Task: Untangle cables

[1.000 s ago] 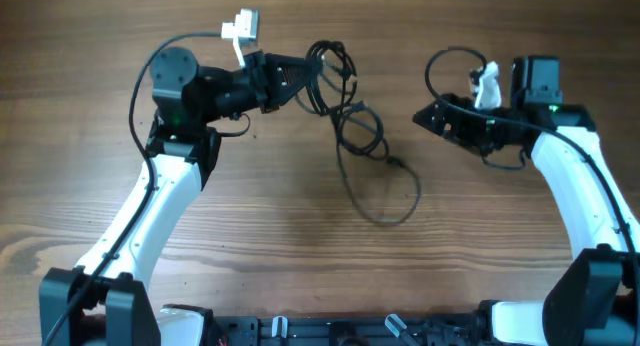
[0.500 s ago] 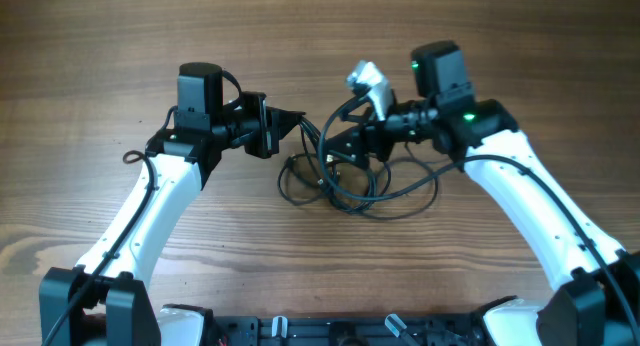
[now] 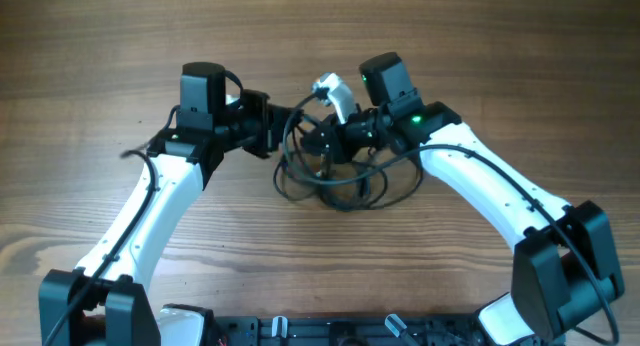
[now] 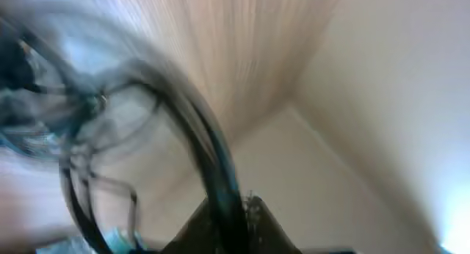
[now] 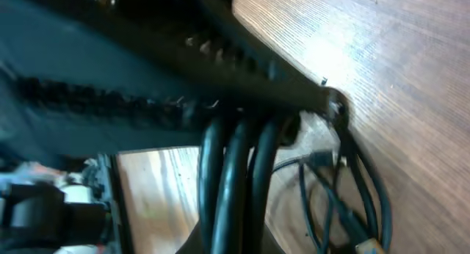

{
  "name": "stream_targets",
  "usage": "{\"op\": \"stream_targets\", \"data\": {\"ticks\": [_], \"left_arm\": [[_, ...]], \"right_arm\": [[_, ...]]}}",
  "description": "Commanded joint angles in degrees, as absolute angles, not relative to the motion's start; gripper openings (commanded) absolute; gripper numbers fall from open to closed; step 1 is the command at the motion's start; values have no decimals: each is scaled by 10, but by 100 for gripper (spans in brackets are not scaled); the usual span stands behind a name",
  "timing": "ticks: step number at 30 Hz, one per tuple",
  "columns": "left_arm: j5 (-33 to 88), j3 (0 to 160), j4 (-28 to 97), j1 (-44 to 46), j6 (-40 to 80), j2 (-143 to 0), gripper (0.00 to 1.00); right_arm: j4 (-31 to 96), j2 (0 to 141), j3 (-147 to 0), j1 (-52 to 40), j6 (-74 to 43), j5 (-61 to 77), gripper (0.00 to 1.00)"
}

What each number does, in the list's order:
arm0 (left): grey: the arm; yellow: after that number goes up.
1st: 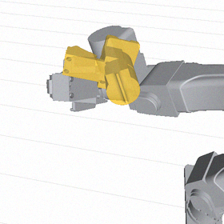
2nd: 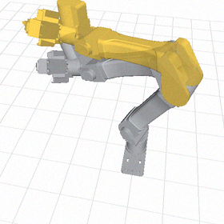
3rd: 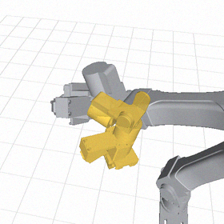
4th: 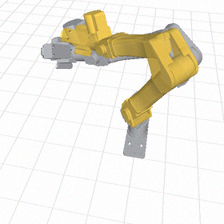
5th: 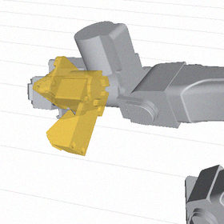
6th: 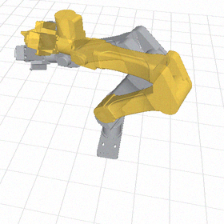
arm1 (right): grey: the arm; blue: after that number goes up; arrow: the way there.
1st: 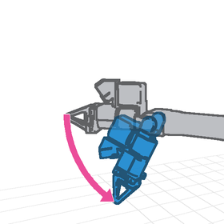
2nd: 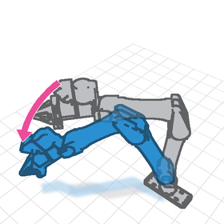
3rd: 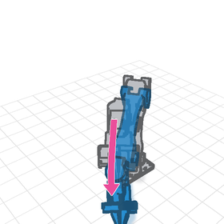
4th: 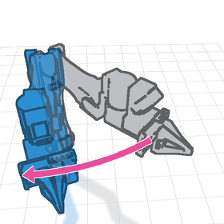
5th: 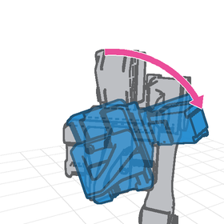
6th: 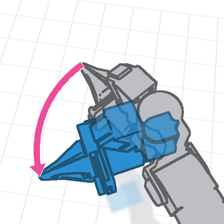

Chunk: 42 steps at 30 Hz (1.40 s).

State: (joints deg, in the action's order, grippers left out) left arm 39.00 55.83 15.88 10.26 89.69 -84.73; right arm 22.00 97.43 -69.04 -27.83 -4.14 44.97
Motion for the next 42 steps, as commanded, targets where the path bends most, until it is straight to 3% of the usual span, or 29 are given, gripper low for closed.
{"op": "stream_targets", "data": {"ticks": [1, 4, 6, 9, 15, 17, 21, 24, 28, 33, 42], "left_arm": [[235, 557, 200, 93, 578, -844, 38], [248, 557, 203, 93, 406, -844, 83], [317, 557, 184, 93, 315, -844, 89], [485, 557, 133, 93, 205, -844, 86], [492, 557, 224, 87, 77, -844, 77], [498, 557, 228, 67, 72, -844, 79], [628, 557, 226, 69, -3, -844, 77], [565, 557, 225, 114, -13, -844, 66], [500, 557, 192, 165, -6, -845, 60], [333, 557, 125, 199, 117, -848, 62], [231, 557, 40, 206, 288, -908, 63]], "right_arm": [[218, 916, -698, -238, -105, 539, 4], [233, 907, -698, -221, -146, 605, 4], [263, 907, -698, -218, -150, 638, 4], [275, 907, -698, -217, -150, 658, 4], [246, 907, -698, -160, -165, 749, 4], [244, 907, -698, -136, -165, 740, 4], [244, 907, -698, -128, -167, 738, 4], [244, 907, -698, -128, -166, 765, 4], [226, 907, -698, -128, -168, 814, 4], [215, 907, -698, -128, -182, 851, 4], [215, 907, -698, -128, -182, 905, 4]]}}
